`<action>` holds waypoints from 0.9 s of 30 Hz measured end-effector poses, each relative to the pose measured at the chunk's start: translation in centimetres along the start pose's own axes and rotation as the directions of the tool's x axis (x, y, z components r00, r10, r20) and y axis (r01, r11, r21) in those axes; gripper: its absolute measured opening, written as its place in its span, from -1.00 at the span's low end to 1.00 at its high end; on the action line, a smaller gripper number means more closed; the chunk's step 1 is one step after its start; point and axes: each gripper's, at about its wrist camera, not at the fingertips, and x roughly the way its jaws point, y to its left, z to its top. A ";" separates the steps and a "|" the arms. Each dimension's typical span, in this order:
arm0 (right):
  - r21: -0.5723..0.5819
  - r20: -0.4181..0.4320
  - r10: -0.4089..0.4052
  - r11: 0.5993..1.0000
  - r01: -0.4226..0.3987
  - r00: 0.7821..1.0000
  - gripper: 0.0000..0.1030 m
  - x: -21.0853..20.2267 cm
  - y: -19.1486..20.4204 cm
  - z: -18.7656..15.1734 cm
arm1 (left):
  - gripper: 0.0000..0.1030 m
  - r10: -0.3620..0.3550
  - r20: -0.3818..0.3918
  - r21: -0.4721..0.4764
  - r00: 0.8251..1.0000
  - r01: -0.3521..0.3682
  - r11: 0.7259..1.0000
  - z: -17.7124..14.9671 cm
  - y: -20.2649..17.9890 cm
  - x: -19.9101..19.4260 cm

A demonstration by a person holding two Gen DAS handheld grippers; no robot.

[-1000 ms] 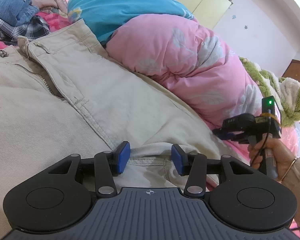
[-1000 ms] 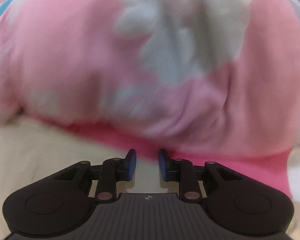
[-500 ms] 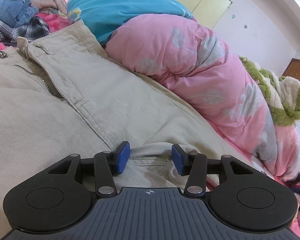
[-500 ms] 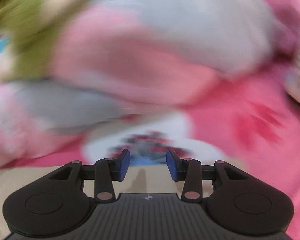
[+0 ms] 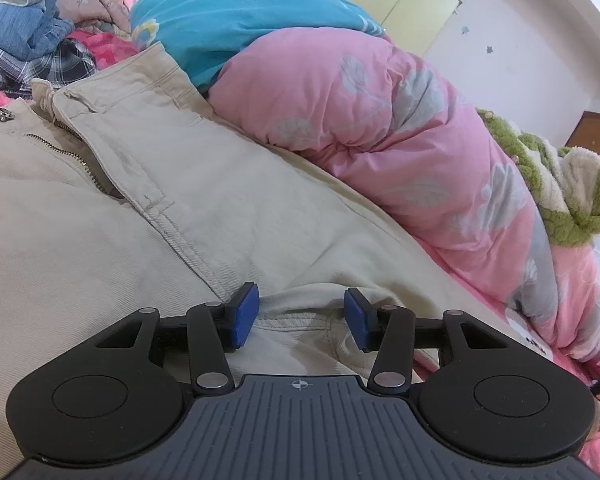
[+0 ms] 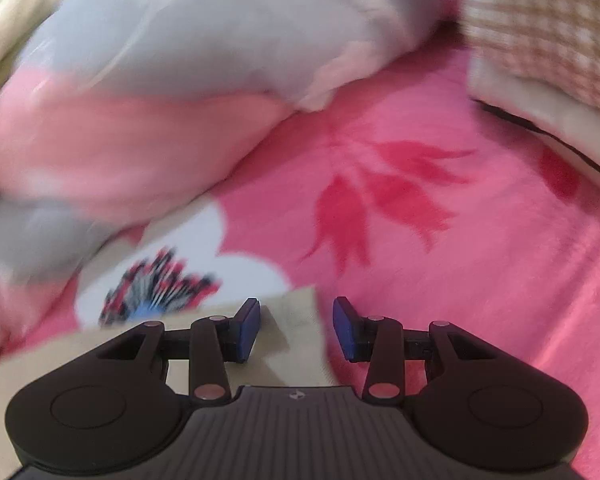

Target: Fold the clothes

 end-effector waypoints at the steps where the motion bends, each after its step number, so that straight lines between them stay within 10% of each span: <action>1: -0.025 -0.008 0.010 1.000 -0.010 1.000 -0.16 -0.2 0.3 -0.3 | -0.08 0.001 0.000 0.001 1.000 -0.001 1.000 0.0 0.0 0.0; 20: -0.203 0.117 -0.148 0.964 0.169 0.982 -0.53 0.6 4.8 -1.5 | -0.06 -0.002 0.001 0.002 1.000 0.002 1.000 -0.1 -0.1 0.1; 27: -0.110 0.246 -0.255 0.951 0.289 0.935 -0.06 -1.8 5.4 -0.5 | -0.06 -0.001 0.001 0.001 1.000 0.001 1.000 -0.1 -0.2 0.1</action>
